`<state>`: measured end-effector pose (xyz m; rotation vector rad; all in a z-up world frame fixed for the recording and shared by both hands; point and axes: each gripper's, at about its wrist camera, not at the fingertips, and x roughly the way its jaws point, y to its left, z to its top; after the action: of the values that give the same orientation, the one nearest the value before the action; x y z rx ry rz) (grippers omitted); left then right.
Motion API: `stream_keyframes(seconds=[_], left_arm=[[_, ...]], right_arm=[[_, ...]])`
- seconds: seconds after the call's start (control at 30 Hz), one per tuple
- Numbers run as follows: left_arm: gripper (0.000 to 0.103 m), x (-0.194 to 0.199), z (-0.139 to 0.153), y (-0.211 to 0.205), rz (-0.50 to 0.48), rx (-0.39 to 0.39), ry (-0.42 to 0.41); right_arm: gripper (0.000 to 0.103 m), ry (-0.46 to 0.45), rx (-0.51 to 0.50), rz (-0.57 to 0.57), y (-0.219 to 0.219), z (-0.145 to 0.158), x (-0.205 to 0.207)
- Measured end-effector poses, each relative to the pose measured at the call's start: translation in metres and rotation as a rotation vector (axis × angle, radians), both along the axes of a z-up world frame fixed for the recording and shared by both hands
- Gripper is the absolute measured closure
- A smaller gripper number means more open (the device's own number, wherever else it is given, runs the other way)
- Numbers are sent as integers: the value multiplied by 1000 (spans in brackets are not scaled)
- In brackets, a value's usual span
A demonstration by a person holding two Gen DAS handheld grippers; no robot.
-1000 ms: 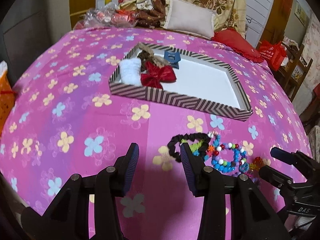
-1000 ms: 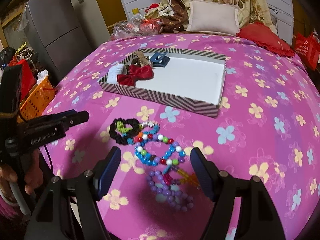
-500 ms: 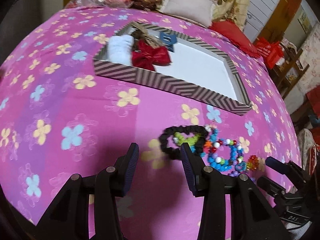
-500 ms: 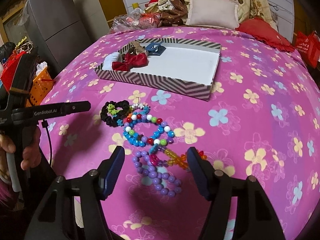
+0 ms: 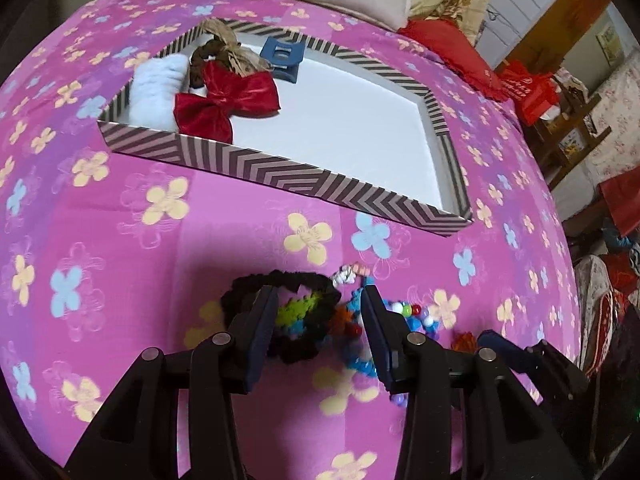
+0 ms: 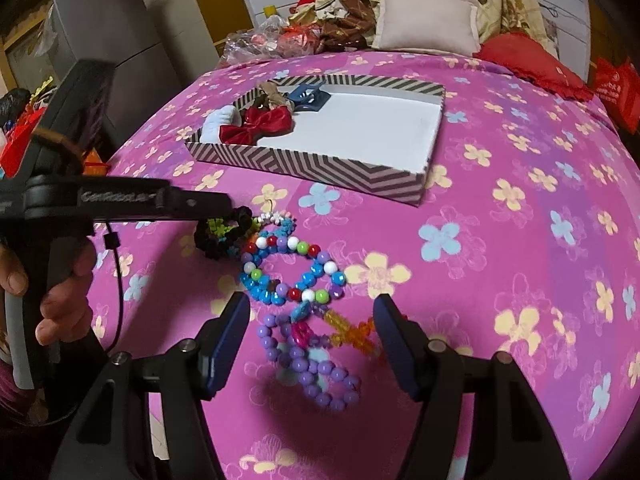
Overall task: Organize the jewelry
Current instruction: 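Grasp the black scrunchie with the left tool while the right tool grasps the multicolour beaded bracelet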
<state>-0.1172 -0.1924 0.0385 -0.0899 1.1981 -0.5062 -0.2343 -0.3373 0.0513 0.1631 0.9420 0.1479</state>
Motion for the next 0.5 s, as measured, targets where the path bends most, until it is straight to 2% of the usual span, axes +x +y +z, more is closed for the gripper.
stream_keyframes(seconds=[0.03,0.17,0.37,0.43,0.5], left_arm=[[60,1,-2,-2,3,4,7],[60,6,-10,-8,14,15,34],[61,10,-18,-14,16,14,63],[70,12,-20,-17,15,22,63],[86,13,-22,-18,9,23,66]], right_arm=[[48,-1,-3,6,0,-1,3],[51,1,-30,23,1,-6,19],[63,34,-37,63,1,-23,38],[74,44,-16,72,-1,-30,43],[81,27,0,78,-2,-32,44]])
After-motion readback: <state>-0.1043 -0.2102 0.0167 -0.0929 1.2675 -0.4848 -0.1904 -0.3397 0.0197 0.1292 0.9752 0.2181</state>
